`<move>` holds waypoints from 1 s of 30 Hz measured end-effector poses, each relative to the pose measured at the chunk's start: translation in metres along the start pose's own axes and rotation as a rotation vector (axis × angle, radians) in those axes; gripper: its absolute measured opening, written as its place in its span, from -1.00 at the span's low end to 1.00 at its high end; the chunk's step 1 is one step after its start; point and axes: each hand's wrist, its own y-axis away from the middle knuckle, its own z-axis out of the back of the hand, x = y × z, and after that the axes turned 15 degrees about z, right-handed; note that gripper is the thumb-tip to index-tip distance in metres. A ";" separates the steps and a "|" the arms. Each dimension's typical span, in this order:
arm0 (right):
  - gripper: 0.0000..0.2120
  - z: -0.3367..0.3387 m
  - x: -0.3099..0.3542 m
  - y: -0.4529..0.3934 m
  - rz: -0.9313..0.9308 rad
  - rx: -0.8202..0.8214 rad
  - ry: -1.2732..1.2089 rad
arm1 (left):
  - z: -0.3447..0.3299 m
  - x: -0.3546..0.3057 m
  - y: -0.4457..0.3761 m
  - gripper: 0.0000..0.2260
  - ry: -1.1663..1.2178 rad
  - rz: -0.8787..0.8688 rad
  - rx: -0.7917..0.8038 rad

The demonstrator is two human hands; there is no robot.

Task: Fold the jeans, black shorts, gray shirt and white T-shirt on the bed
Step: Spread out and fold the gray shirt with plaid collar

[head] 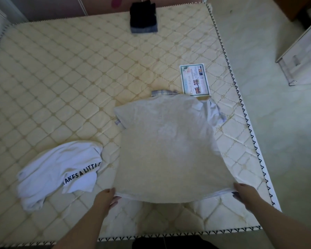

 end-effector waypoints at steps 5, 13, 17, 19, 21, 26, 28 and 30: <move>-0.89 -0.043 0.112 -0.021 0.150 0.032 -0.379 | -0.035 -0.094 0.035 -0.85 0.181 -0.141 0.074; -0.81 -0.028 0.344 0.000 0.626 0.237 -0.983 | -0.032 -0.288 0.167 -0.88 0.607 -0.656 0.417; -0.85 -0.012 0.335 0.012 0.655 0.177 -0.937 | -0.021 -0.280 0.172 -0.86 0.598 -0.711 0.339; -0.89 -0.013 0.299 0.009 0.596 0.081 -0.805 | -0.021 -0.255 0.145 -0.83 0.540 -0.657 0.261; -0.89 -0.013 0.257 0.000 0.530 0.000 -0.749 | -0.020 -0.226 0.110 -0.79 0.499 -0.587 0.195; -0.91 -0.010 0.149 -0.023 0.315 -0.087 -0.574 | -0.019 -0.149 0.024 -0.78 0.337 -0.408 0.064; -0.85 -0.010 0.105 -0.033 0.250 -0.084 -0.483 | -0.021 -0.120 -0.007 -0.77 0.288 -0.338 0.023; -0.79 -0.011 0.065 -0.043 0.189 -0.090 -0.398 | -0.019 -0.091 -0.037 -0.79 0.258 -0.264 0.005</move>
